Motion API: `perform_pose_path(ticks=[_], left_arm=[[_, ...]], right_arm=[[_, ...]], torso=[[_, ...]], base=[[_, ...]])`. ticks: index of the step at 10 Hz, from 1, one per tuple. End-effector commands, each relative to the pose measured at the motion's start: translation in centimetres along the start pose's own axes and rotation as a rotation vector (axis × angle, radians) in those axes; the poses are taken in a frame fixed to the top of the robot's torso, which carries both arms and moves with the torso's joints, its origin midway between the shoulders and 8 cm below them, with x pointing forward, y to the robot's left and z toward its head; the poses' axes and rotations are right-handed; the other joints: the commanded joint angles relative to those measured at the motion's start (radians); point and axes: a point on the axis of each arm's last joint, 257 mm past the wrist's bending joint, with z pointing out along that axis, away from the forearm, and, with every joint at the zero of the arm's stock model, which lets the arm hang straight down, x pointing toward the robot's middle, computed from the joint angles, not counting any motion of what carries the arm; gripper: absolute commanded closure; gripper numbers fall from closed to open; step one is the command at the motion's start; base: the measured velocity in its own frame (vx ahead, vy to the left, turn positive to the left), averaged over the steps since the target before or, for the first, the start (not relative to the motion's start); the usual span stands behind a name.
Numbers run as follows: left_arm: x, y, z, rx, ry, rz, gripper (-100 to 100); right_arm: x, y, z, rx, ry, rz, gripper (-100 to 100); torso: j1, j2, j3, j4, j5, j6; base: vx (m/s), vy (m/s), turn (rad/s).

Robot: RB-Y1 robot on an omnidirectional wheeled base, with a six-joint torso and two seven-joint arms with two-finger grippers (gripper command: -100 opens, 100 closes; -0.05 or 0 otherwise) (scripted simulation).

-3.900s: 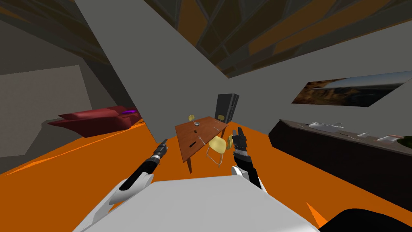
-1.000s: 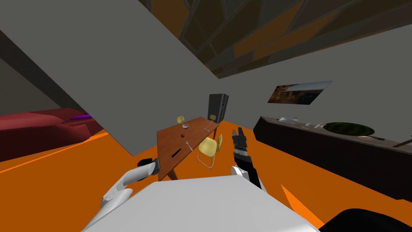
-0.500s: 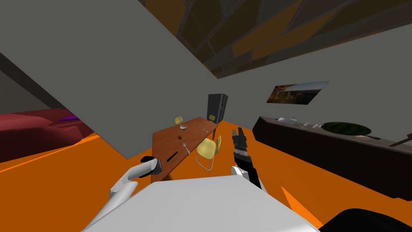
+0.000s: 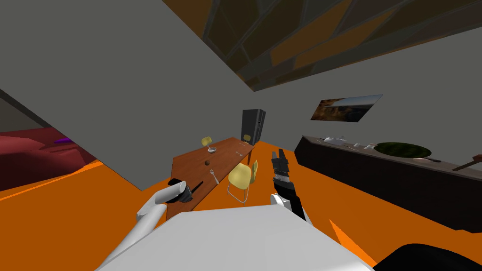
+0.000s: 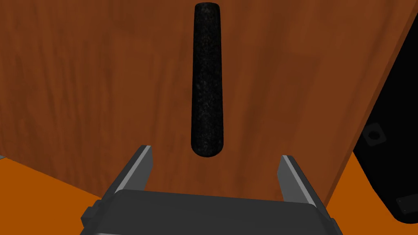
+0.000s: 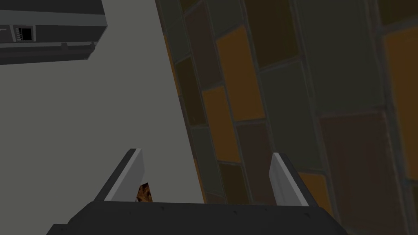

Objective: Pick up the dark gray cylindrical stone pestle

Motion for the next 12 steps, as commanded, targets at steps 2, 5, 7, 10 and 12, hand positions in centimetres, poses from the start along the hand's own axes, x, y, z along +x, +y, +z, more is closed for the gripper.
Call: perform_pose_path(ticks=[2,5,7,10,12], left_arm=[[0.2,0.6,-0.1,-0.054,-0.010,-0.045,-100],[0.2,0.7,-0.1,-0.060,-0.012,-0.049,0],[0.0,1.8,1.1,-0.060,-0.010,-0.044,-100],[0.0,2.2,1.6,-0.061,-0.009,-0.042,-100],[0.0,2.2,1.7,-0.060,-0.009,-0.041,100]], right_arm=[[0.0,0.0,0.0,0.000,0.000,0.000,0],[0.0,0.0,0.0,0.000,0.000,0.000,0],[0.0,0.0,0.0,0.000,0.000,0.000,0],[0.0,0.0,0.0,0.000,0.000,0.000,0],[0.0,0.0,0.0,0.000,0.000,0.000,0]], torso=[[0.001,0.000,0.000,0.000,0.000,0.000],[0.003,0.002,0.001,0.000,0.001,0.000],[0.004,0.003,0.002,0.001,0.001,0.000],[0.004,0.004,0.002,0.001,0.001,0.000],[0.003,0.005,0.003,0.001,0.001,0.000]], base=[[0.087,-0.020,-0.022],[0.044,-0.002,-0.007],[0.038,0.018,0.025],[0.021,0.015,-0.008],[0.000,0.000,0.000]])
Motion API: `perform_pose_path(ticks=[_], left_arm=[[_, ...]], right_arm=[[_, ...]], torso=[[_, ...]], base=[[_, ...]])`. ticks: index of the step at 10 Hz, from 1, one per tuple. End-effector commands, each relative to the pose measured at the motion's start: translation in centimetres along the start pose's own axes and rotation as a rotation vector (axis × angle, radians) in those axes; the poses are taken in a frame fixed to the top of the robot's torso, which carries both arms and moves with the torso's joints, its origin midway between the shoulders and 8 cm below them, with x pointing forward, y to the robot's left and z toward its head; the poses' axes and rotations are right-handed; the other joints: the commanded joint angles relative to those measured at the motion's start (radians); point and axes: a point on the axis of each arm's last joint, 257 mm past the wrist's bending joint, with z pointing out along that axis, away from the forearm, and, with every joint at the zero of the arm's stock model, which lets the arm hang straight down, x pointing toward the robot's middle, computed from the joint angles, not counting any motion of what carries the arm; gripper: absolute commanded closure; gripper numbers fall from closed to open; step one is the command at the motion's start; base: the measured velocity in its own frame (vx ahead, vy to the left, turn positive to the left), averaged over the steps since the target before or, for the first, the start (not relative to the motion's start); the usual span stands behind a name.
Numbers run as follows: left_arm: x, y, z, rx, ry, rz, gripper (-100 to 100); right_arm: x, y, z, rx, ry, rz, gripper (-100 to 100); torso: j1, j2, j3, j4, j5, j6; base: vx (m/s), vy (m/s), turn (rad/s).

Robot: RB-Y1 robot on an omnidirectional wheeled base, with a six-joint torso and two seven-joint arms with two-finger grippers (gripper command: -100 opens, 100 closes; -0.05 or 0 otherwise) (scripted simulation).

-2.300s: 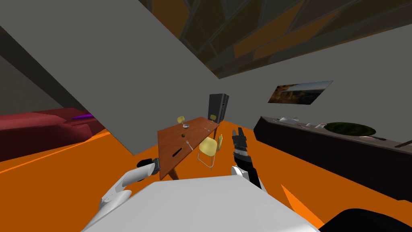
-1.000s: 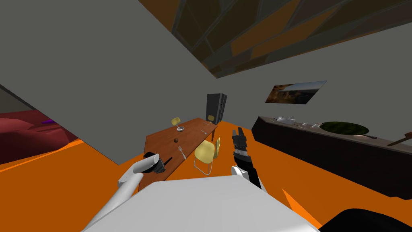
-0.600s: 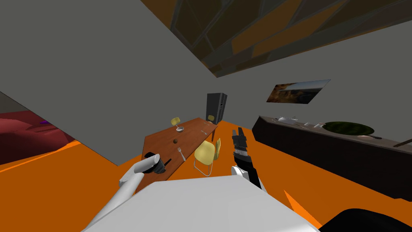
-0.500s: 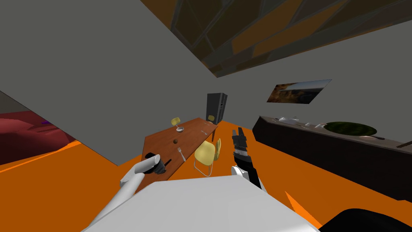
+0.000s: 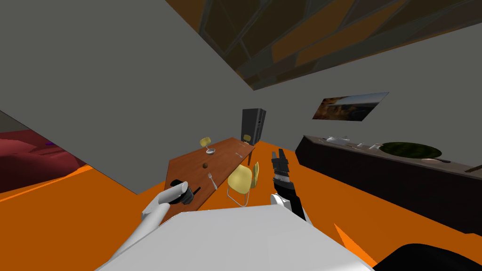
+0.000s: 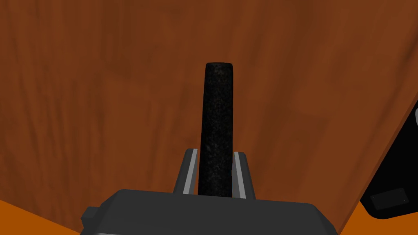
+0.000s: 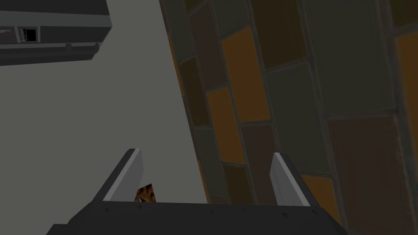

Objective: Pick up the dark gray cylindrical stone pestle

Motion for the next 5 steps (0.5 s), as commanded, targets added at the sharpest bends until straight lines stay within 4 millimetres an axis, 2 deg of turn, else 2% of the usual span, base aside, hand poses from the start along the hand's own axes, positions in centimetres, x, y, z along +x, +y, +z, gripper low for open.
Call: perform_pose_path(ticks=[1,3,4,5], left_arm=[[0.00,0.00,0.00,0.000,0.000,0.000,100],[0.00,0.05,0.01,-0.001,0.000,0.000,100],[0.00,0.05,0.01,-0.001,0.000,0.000,0],[0.01,-0.47,-0.70,-0.002,-0.003,-0.004,100]], right_arm=[[0.00,0.00,0.00,0.000,0.000,0.000,0],[0.00,0.00,0.00,0.000,0.000,0.000,0],[0.00,0.00,0.00,0.000,0.000,0.000,0],[0.00,0.00,0.00,0.000,0.000,0.000,0]], torso=[[0.000,0.000,0.000,0.000,0.000,0.000],[0.002,-0.002,-0.001,0.000,0.000,0.000],[0.002,-0.002,-0.001,0.000,0.001,0.000],[0.002,-0.002,-0.001,0.000,0.001,0.000]], base=[[0.000,0.000,0.000],[0.000,0.000,0.000],[0.000,0.000,0.000],[-0.017,-0.011,0.007]])
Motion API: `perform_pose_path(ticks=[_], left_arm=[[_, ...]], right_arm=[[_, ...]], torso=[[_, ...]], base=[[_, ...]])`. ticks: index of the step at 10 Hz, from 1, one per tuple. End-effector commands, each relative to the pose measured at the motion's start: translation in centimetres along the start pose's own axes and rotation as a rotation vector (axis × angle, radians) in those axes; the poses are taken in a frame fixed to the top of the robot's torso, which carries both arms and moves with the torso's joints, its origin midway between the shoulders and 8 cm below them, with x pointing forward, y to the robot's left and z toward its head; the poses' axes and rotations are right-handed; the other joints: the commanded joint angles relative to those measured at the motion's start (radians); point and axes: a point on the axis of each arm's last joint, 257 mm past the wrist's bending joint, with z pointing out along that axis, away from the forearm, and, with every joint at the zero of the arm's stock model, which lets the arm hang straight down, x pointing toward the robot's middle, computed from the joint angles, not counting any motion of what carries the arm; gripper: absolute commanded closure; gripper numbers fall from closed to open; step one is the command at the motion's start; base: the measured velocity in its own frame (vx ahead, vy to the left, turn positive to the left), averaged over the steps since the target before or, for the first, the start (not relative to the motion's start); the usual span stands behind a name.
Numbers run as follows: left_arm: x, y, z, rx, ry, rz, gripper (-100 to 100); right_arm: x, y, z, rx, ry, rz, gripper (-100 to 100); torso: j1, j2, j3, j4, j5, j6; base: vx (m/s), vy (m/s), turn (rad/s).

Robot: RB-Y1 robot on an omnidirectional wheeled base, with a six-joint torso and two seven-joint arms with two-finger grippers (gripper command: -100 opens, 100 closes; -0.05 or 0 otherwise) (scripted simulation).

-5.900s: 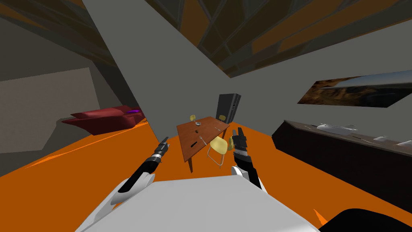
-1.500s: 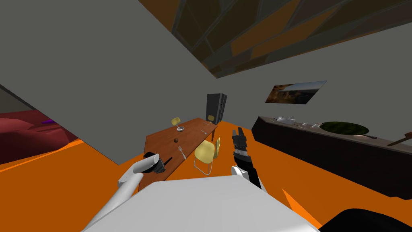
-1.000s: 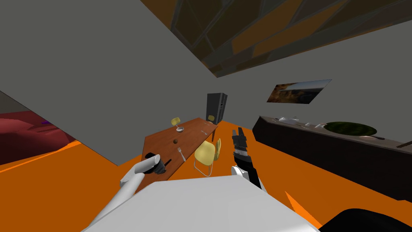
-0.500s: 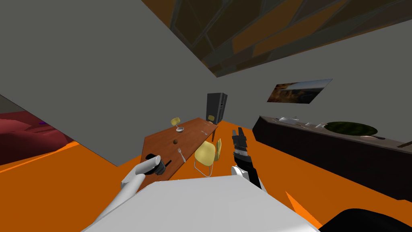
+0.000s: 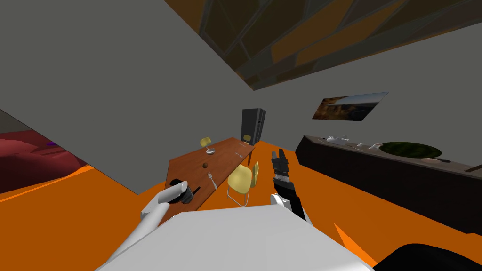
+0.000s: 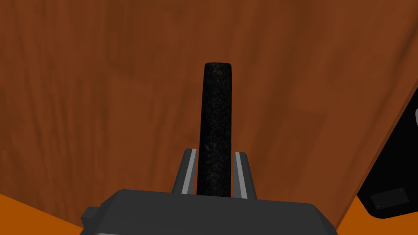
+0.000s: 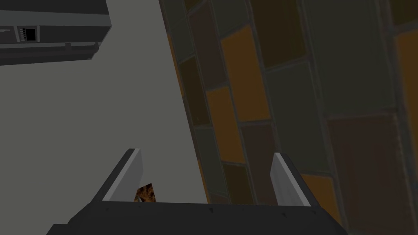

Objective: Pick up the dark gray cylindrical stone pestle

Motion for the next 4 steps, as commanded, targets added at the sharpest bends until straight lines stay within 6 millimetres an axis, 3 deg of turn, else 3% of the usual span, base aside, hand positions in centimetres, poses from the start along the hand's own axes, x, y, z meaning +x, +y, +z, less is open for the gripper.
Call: perform_pose_path(ticks=[1,3,4], left_arm=[[0.04,-0.42,-0.72,-0.002,-0.003,-0.004,100],[0.06,-0.64,-0.97,0.000,-0.002,-0.004,100],[0.05,-0.64,-1.03,-0.001,-0.003,-0.004,0]], right_arm=[[0.00,0.00,0.00,0.000,0.000,0.000,0],[0.00,0.00,0.00,0.000,0.000,0.000,0],[0.00,0.00,0.00,0.000,0.000,0.000,0]], torso=[[0.000,0.000,0.000,0.000,0.000,0.000],[-0.001,0.002,0.001,0.000,0.000,0.000],[0.000,0.001,0.000,0.000,0.000,0.000]], base=[[-0.031,-0.014,-0.003],[-0.028,-0.017,-0.008],[0.000,0.000,0.000]])
